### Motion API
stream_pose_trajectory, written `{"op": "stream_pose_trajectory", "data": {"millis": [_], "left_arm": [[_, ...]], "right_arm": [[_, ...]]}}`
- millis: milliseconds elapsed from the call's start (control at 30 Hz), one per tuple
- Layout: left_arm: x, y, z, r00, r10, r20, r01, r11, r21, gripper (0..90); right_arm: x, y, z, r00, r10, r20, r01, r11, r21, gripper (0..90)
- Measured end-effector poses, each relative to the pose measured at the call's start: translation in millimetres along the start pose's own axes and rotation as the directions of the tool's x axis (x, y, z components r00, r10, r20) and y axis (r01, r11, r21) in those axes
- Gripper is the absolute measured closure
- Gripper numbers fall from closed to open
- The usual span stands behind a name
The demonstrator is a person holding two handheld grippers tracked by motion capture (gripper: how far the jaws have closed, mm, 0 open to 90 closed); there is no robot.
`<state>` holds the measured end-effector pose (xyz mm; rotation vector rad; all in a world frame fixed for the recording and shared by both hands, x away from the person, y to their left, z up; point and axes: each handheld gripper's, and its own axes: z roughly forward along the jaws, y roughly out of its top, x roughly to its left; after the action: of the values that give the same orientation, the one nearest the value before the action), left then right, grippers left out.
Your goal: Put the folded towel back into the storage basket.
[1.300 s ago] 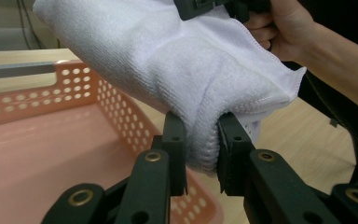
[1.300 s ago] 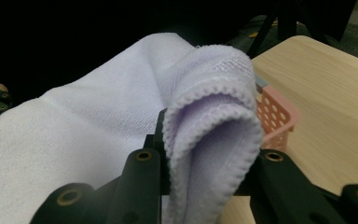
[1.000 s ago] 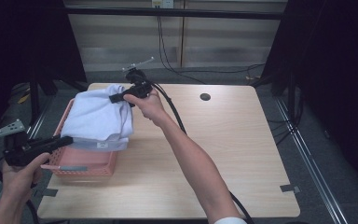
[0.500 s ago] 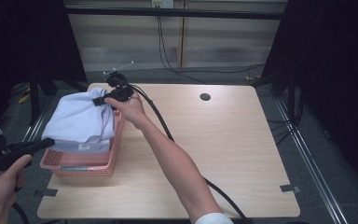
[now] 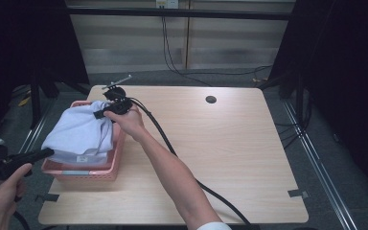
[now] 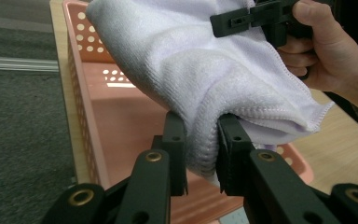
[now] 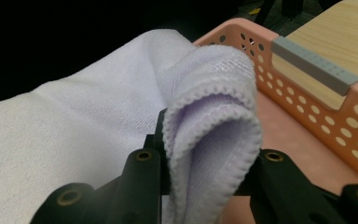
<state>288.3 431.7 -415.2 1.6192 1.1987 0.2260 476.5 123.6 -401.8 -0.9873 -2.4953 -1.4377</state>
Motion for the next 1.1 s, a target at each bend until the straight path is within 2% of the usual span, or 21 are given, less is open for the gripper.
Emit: {"op": "stream_pose_trajectory", "data": {"millis": [200, 233, 267, 400, 433, 467, 500, 533, 567, 600, 733, 767, 867, 933, 1000, 1033, 1067, 1100], "left_arm": [[1.8, -2.3, 3.6, 0.9997, 0.007, -0.024, -0.006, 0.9996, 0.029, 76.1], [2.3, -4.5, 5.4, 0.9998, -0.003, -0.021, 0.003, 0.9995, 0.032, 76.1], [2.1, -7.3, 8.5, 0.9993, 0.007, -0.037, -0.005, 0.9983, 0.058, 75.8], [-0.1, -11.6, 13.9, 0.9986, 0.013, -0.052, -0.009, 0.9976, 0.068, 73.3], [-1.2, -13.1, 15.5, 0.9981, 0.03, -0.054, -0.026, 0.9974, 0.068, 73.3], [-2.8, -14.5, 17.1, 0.9975, 0.044, -0.055, -0.041, 0.9971, 0.063, 63.3], [-6.2, -15.0, 19.3, 0.9962, 0.049, -0.073, -0.042, 0.9954, 0.085, 57.4], [-6.2, -15.0, 19.3, 0.9962, 0.049, -0.073, -0.042, 0.9954, 0.085, 51.9], [-8.3, -14.4, 18.0, 0.9949, 0.058, -0.083, -0.052, 0.996, 0.073, 51.9], [-11.0, -12.3, 15.0, 0.9941, 0.068, -0.084, -0.063, 0.996, 0.063, 48.7], [-17.5, -7.3, 13.9, 0.9936, 0.073, -0.087, -0.069, 0.9965, 0.047, 45.6], [-19.3, -6.0, 14.7, 0.9939, 0.074, -0.082, -0.071, 0.9964, 0.046, 45.7], [-28.3, -4.1, 25.2, 0.993, 0.056, -0.104, -0.05, 0.9968, 0.062, 48.6], [-33.9, -3.5, 32.6, 0.9934, 0.057, -0.1, -0.049, 0.9956, 0.08, 52.8], [-37.3, -2.9, 35.7, 0.9931, 0.062, -0.099, -0.054, 0.9953, 0.08, 49.6], [-41.9, -2.1, 38.4, 0.9933, 0.061, -0.098, -0.054, 0.9953, 0.08, 49.6], [-48.7, -0.7, 41.1, 0.9916, 0.085, -0.098, -0.077, 0.9937, 0.081, 49.3], [-54.6, 0.4, 43.4, 0.9901, 0.105, -0.093, -0.097, 0.9916, 0.085, 47.1]], "right_arm": [[-4.8, -12.5, 12.4, 0.9996, 0.027, 0.012, -0.027, 1.0, 0.013, 71.1], [-4.8, -12.5, 12.4, 0.9996, 0.027, 0.012, -0.027, 1.0, 0.013, 71.1], [-6.9, -17.7, 17.5, 0.9993, 0.028, 0.026, -0.028, 0.999, 0.023, 70.9], [-9.8, -23.4, 22.6, 0.9991, 0.025, 0.035, -0.027, 0.998, 0.05, 69.5], [-11.2, -24.9, 23.4, 0.9989, 0.025, 0.04, -0.027, 0.998, 0.048, 67.2], [-15.7, -26.9, 25.3, 0.9973, 0.034, 0.065, -0.037, 0.998, 0.046, 52.8], [-17.6, -27.2, 25.2, 0.9961, 0.032, 0.082, -0.036, 0.998, 0.054, 46.9], [-17.6, -27.2, 25.2, 0.9961, 0.032, 0.082, -0.036, 0.998, 0.054, 46.9], [-18.6, -27.1, 24.3, 0.9959, 0.026, 0.086, -0.031, 0.998, 0.058, 44.7], [-22.1, -25.4, 18.7, 0.9969, 0.015, 0.077, -0.018, 0.999, 0.037, 39.9], [-22.2, -22.9, 8.3, 0.9981, 0.0, 0.062, -0.001, 1.0, 0.013, 39.5], [-21.2, -21.9, -0.3, 0.9985, -0.011, 0.053, 0.011, 1.0, 0.0, 39.2], [-19.2, -23.7, -14.9, 0.9985, -0.039, 0.038, 0.039, 0.999, -0.014, 42.1], [-19.6, -28.1, -26.4, 0.9977, -0.064, 0.024, 0.065, 0.998, -0.02, 46.7], [-21.1, -34.3, -38.3, 0.997, -0.073, 0.025, 0.073, 0.997, -0.018, 47.8], [-21.1, -34.3, -38.3, 0.997, -0.073, 0.025, 0.073, 0.997, -0.018, 47.8], [-22.1, -37.2, -45.1, 0.9966, -0.078, 0.025, 0.079, 0.997, -0.022, 48.0], [-25.3, -42.2, -62.7, 0.9961, -0.085, 0.026, 0.086, 0.995, -0.041, 48.7]]}}
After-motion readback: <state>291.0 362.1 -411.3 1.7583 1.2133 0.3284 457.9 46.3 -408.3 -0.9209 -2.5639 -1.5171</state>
